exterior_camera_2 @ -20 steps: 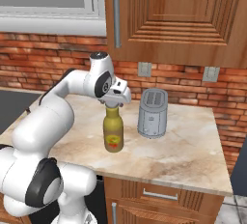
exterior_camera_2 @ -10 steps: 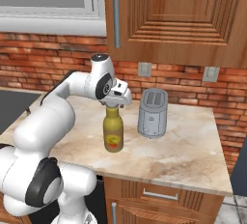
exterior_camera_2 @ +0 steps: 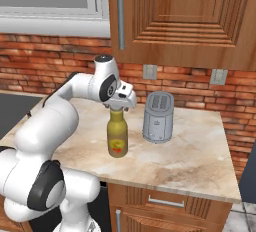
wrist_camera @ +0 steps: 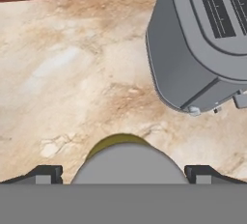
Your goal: Place the drinks on the dining counter in a tight cluster.
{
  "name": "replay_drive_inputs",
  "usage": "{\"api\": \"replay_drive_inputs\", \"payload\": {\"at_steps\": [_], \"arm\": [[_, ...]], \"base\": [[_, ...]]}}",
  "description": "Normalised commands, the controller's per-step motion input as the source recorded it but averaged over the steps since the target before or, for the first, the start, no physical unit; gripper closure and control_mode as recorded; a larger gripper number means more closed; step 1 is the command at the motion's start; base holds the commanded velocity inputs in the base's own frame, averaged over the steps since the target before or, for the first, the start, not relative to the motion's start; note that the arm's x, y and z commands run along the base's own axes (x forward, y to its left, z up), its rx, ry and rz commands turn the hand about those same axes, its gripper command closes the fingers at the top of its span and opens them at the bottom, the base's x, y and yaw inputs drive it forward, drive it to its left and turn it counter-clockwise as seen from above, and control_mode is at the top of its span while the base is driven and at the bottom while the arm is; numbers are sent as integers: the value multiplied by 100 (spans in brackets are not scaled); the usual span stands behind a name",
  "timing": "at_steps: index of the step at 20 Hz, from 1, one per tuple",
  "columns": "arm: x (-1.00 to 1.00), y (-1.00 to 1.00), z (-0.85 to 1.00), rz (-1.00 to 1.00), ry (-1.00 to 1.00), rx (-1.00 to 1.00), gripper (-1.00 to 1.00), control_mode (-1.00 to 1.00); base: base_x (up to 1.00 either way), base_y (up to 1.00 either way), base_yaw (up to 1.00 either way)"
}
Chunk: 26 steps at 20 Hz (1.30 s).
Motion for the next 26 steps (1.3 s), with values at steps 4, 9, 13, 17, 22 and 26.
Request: {"api": "replay_drive_inputs", "payload": {"at_steps": [4,9,13,17,22,26], "arm": [[-16,8,-2,0,-7,0,-100,-100],[-19,6,0,-1,-12,0,-100,-100],[-12,0,0,-4,-7,0,-100,-100],[-4,0,-6,-4,-1,0,-100,-100],[0,0,-13,-4,0,0,-100,-100],[3,0,-12,0,0,0,-100,-100]], "base": [[0,0,0],[0,0,0],[0,0,0],[0,0,0],[0,0,0],[0,0,0]]}}
